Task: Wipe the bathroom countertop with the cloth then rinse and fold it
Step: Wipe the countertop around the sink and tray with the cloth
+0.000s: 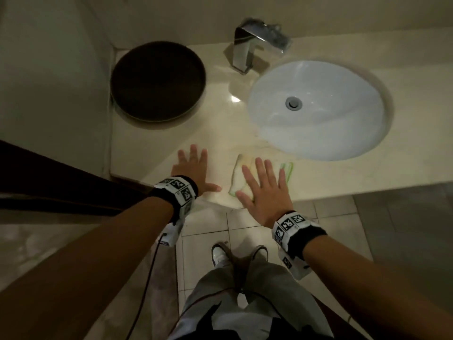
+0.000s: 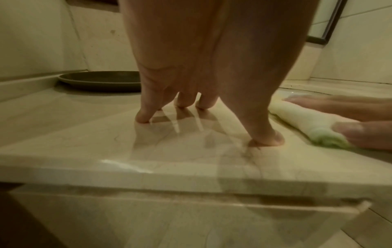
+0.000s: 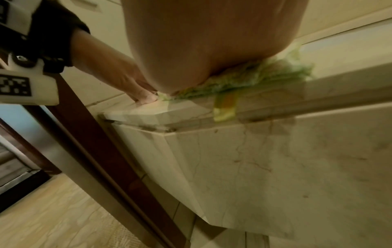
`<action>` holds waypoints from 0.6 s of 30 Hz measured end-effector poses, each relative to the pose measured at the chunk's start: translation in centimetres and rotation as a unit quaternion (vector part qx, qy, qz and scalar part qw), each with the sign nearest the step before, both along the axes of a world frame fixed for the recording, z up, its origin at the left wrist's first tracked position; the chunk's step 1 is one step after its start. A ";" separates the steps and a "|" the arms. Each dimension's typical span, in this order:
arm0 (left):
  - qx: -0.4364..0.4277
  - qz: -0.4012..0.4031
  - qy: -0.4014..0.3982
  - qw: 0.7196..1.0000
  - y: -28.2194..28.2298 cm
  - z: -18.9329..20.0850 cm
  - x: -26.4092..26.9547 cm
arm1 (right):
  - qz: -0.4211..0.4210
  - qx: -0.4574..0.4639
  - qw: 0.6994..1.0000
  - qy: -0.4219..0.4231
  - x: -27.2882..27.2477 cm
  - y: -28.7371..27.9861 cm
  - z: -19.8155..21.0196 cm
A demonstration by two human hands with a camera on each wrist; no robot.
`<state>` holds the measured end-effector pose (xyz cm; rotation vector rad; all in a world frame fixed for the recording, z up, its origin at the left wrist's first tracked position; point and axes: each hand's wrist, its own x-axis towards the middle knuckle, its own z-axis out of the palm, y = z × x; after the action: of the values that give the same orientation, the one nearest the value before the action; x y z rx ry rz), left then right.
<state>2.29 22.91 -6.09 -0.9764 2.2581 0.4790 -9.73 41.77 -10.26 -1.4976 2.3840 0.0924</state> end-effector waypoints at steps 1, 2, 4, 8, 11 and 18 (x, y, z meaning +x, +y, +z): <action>0.008 0.008 -0.003 1.000 -0.1 0.1 0.0 | 0.002 -0.009 1.000 0.000 -0.1 0.4 -0.1; 0.017 0.016 -0.006 1.000 -0.2 0.2 0.0 | 0.004 -0.018 1.000 -0.001 -0.2 0.7 -0.1; 0.028 0.023 -0.015 0.999 -0.2 0.6 -0.4 | 0.012 -0.021 1.000 -0.005 -0.7 1.5 -0.1; -0.001 -0.024 0.016 1.000 1.5 1.7 -2.5 | 0.018 -0.047 0.999 -0.012 -1.9 2.7 0.0; 0.003 -0.073 0.059 0.996 4.3 2.1 -5.3 | 0.007 -0.056 0.998 -0.018 -3.8 4.3 0.0; 0.033 -0.115 0.072 0.990 10.2 1.5 -11.7 | -0.069 -0.038 0.997 0.003 -12.2 10.1 0.2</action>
<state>-9.41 33.11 -4.56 -0.6549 2.4306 0.5318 -21.89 51.87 -10.05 -1.3624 2.5130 -0.0274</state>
